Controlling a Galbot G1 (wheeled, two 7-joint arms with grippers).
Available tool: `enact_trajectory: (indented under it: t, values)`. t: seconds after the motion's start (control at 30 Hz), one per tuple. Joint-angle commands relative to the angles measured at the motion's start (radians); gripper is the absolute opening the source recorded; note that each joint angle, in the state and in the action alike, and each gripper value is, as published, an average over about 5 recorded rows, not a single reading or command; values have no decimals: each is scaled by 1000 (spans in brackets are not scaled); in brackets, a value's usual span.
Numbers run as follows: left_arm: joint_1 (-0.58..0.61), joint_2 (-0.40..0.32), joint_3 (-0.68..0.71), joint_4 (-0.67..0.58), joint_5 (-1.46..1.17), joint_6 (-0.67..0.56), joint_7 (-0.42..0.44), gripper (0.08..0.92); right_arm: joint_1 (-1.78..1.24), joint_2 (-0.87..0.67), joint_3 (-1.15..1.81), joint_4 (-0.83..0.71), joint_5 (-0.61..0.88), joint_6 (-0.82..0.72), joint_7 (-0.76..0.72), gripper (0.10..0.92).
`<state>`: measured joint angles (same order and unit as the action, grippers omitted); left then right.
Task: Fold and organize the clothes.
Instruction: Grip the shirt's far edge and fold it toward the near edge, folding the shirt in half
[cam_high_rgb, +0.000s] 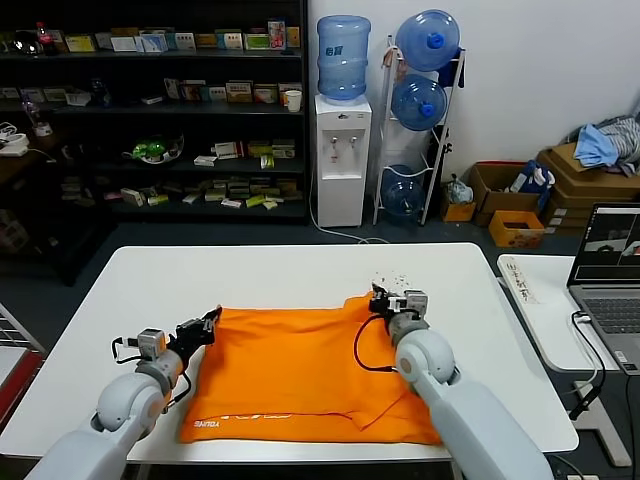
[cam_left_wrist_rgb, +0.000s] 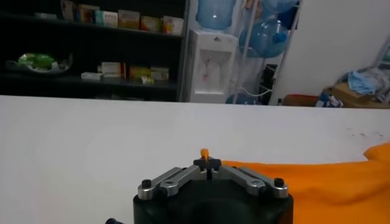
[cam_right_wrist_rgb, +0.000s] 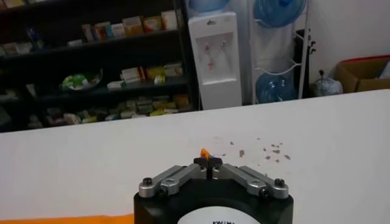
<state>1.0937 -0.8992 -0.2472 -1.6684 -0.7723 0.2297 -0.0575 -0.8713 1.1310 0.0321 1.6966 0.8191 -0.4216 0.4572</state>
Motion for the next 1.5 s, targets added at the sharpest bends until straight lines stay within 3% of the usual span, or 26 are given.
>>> enact_trajectory:
  t: [0.03, 0.23, 0.7, 1.3, 1.5]
  values:
    - [215, 20, -113, -264, 22, -8, -6, 96, -278, -153, 60, 350, 24, -2, 45, 126]
    - [289, 24, -151, -324, 40, -6, -13, 96, -375, -190, 102, 425, 22, -12, 52, 126]
    - [434, 26, -192, -334, 48, -9, -25, 96, -500, -202, 151, 500, 32, -40, 95, 126]
    - [501, -8, -226, -337, 75, -35, -29, 96, -561, -198, 185, 518, 32, -76, 96, 129]
    - [512, -11, -242, -346, 72, -31, -34, 213, -599, -206, 231, 557, 32, -79, 72, 226]
